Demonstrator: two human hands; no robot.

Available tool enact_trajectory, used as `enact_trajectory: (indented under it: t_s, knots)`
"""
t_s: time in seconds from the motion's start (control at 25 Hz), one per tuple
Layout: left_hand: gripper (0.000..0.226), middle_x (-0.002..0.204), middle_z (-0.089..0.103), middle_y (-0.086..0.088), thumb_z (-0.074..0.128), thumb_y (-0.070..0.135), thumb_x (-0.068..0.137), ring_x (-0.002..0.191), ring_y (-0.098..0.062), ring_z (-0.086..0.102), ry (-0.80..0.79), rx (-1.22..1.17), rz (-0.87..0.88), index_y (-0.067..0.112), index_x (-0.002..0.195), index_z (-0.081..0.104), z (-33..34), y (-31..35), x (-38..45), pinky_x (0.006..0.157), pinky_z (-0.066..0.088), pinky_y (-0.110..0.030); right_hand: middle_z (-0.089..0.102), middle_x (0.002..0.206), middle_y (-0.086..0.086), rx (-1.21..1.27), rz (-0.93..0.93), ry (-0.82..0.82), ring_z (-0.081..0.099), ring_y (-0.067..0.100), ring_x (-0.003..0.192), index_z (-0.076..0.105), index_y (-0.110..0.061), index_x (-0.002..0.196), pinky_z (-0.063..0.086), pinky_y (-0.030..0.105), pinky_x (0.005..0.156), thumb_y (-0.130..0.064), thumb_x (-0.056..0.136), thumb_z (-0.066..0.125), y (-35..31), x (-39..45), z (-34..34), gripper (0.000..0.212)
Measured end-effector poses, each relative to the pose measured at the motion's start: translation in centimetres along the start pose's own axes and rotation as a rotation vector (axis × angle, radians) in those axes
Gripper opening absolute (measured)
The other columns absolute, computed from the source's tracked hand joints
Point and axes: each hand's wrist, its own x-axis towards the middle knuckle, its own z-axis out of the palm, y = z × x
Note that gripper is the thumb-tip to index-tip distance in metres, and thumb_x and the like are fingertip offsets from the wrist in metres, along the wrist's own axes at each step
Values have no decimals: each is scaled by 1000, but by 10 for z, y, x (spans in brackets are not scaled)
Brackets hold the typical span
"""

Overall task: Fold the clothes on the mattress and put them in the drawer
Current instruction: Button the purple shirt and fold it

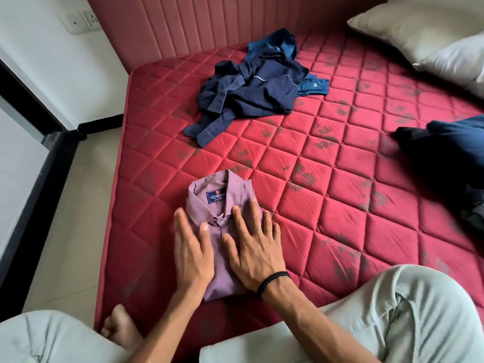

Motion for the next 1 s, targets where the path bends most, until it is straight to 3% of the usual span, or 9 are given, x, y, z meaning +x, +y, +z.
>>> enact_trajectory:
  t_s: [0.12, 0.2, 0.28, 0.4, 0.48, 0.6, 0.68, 0.8, 1.0]
  knots:
    - [82, 129, 58, -33, 45, 61, 92, 120, -49, 56, -24, 48, -137, -4, 142, 53, -23, 6, -26, 103, 44, -50, 14, 169, 16, 62, 56, 86, 43, 44, 134, 35, -38, 155, 44, 53, 103, -61, 99, 27, -2, 11, -8, 61]
    - [77, 134, 56, -27, 53, 64, 94, 124, -46, 55, -186, 141, -234, 8, 148, 50, -33, 18, -30, 101, 44, -47, 34, 156, 20, 242, 148, 104, 49, 44, 128, 35, -31, 153, 46, 50, 101, -58, 98, 43, 3, 21, -14, 62]
    - [79, 144, 52, -21, 57, 62, 94, 132, -41, 50, -268, 119, -315, 19, 156, 37, -40, 27, -28, 104, 41, -45, 55, 137, 16, 529, 362, 5, 58, 39, 121, 45, -18, 145, 51, 45, 96, -58, 88, 67, 18, 38, -29, 73]
    - [87, 154, 46, -20, 59, 62, 93, 141, -37, 46, -319, -108, -421, 13, 159, 31, -43, 22, -19, 111, 37, -42, 72, 87, 3, 744, 540, -314, 69, 22, 78, 73, -10, 102, 51, 34, 65, -70, 60, 87, 40, 73, -49, 74]
    - [85, 154, 48, -20, 59, 62, 93, 142, -34, 46, -333, -259, -508, 4, 154, 39, -46, 17, -9, 115, 38, -41, 75, 92, 4, 1002, 530, -579, 70, 21, 82, 74, -3, 115, 55, 35, 75, -64, 54, 94, 39, 85, -56, 88]
    - [60, 131, 65, -24, 60, 52, 97, 124, -36, 61, -256, -335, -444, -1, 126, 63, -55, 21, -1, 103, 47, -44, 67, 134, 18, 1250, 436, -856, 63, 35, 126, 60, 1, 138, 48, 53, 110, -47, 80, 86, 31, 86, -64, 80]
    - [50, 119, 70, -25, 61, 46, 99, 115, -38, 65, -224, -358, -396, -2, 113, 68, -61, 29, 4, 96, 50, -46, 60, 141, 21, 1311, 407, -845, 57, 37, 133, 56, 4, 141, 44, 54, 114, -40, 89, 77, 31, 81, -72, 71]
    - [44, 107, 75, -14, 70, 50, 91, 105, -31, 70, -268, -463, -360, 7, 102, 70, -62, 58, -1, 95, 54, -46, 63, 135, 20, 1421, 416, -731, 66, 32, 114, 57, 5, 138, 48, 49, 110, -31, 97, 69, 42, 65, -99, 56]
    - [78, 107, 79, -2, 97, 54, 55, 102, -20, 75, -669, -654, -283, 12, 114, 70, -27, 134, -37, 99, 55, -43, 65, 128, 23, 1431, 474, -491, 66, 34, 107, 64, 2, 127, 44, 53, 114, -32, 95, 71, 115, 32, -170, 47]
